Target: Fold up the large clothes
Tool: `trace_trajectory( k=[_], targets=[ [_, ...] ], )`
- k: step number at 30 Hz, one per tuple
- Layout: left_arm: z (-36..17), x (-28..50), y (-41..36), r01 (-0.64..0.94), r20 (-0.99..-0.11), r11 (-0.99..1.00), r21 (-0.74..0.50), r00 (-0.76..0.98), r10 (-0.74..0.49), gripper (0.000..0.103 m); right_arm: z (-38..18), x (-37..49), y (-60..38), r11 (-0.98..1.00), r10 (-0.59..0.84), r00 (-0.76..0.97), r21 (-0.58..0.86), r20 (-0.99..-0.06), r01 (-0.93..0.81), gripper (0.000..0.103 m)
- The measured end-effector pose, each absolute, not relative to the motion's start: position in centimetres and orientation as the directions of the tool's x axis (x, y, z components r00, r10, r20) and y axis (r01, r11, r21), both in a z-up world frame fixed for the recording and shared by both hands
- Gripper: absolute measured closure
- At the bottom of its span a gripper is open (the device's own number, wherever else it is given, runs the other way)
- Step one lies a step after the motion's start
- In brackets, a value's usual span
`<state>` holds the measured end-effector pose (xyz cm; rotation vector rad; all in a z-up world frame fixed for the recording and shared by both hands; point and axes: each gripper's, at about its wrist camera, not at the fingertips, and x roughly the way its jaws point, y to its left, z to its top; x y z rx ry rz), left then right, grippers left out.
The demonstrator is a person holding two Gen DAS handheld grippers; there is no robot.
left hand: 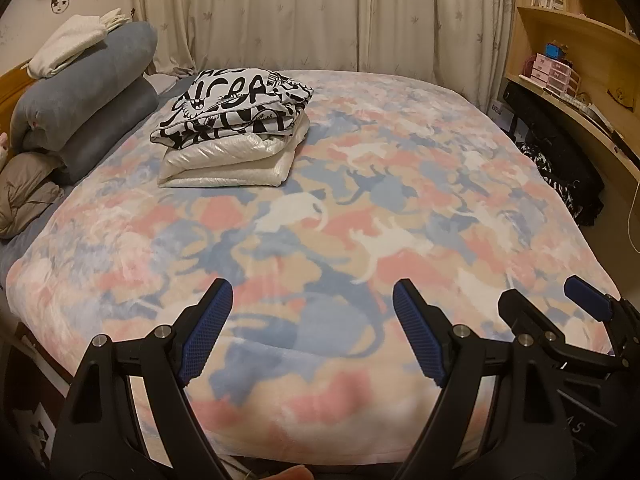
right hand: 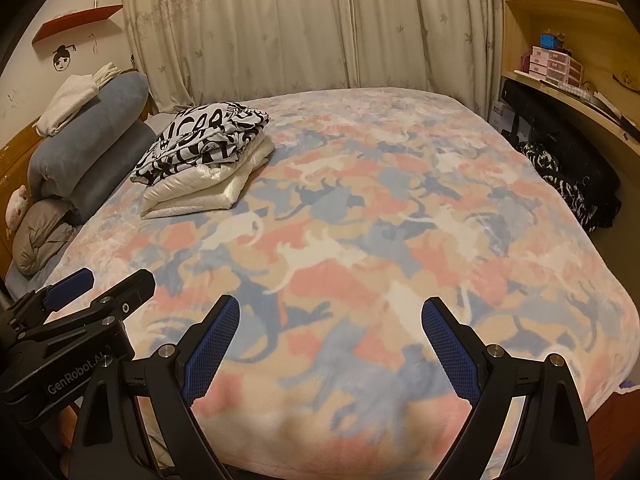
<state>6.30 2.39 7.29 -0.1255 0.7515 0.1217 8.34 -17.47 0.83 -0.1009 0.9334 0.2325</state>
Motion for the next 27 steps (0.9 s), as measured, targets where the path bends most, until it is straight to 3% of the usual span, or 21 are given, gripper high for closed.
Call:
trace_trajectory(
  k=[27],
  targets=[
    [7.03,6.45,2.68,-0.156,-0.691,0.985,-0.067,0.72,0.067,0.022,0.28,8.25,-17.18,0.971,0.15,0.566,0.013,-0.811,-0.24,0.01]
  ],
)
